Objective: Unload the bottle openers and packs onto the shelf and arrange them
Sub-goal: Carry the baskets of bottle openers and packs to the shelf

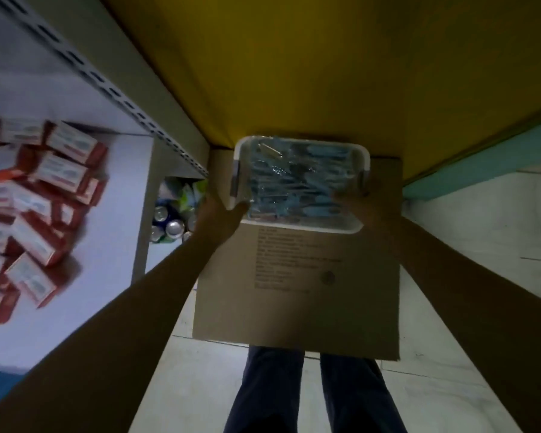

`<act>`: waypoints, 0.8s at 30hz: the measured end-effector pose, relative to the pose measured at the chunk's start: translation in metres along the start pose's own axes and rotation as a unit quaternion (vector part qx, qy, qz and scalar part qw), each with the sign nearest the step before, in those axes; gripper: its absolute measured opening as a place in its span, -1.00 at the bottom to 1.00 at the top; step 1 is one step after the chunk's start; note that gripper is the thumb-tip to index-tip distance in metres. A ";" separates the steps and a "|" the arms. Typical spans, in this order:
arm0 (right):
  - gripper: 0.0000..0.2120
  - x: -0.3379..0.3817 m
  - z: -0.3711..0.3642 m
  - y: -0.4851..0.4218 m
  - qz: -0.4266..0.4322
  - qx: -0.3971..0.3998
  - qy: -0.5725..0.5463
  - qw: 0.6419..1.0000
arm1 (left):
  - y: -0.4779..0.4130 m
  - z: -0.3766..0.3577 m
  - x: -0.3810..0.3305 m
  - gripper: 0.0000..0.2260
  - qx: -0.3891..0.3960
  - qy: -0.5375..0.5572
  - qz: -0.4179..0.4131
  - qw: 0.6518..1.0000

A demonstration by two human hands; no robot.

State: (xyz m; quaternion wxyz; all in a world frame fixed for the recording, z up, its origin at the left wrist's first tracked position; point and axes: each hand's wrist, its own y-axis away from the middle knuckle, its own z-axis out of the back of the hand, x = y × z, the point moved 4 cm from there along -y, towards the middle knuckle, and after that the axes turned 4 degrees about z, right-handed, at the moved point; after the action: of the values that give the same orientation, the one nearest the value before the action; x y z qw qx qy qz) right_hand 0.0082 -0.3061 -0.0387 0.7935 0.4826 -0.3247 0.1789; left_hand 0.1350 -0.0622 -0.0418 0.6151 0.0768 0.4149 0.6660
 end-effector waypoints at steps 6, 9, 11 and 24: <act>-0.59 -0.001 -0.008 -0.026 -0.044 -0.071 -0.082 0.993 | -0.045 -0.023 -0.021 -0.50 0.150 0.246 0.069 0.955; -0.76 -0.005 -0.012 -0.015 -0.070 -0.065 -0.156 0.983 | -0.037 -0.023 -0.021 -0.67 0.138 0.248 0.049 0.958; -0.78 -0.015 -0.009 -0.001 -0.080 -0.092 -0.212 0.970 | -0.025 -0.023 -0.020 -0.75 0.139 0.233 0.024 0.962; -0.17 -0.219 0.048 0.321 -0.240 -0.280 -0.331 0.868 | 0.228 -0.156 -0.014 -0.65 0.358 0.075 -0.043 0.930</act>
State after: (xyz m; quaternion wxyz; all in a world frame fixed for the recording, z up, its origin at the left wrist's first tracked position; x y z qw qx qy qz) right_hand -0.3587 -0.1910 0.0340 0.7601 0.3338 -0.4787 -0.2860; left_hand -0.1293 -0.1227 0.0109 0.5425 0.2237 0.6732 0.4500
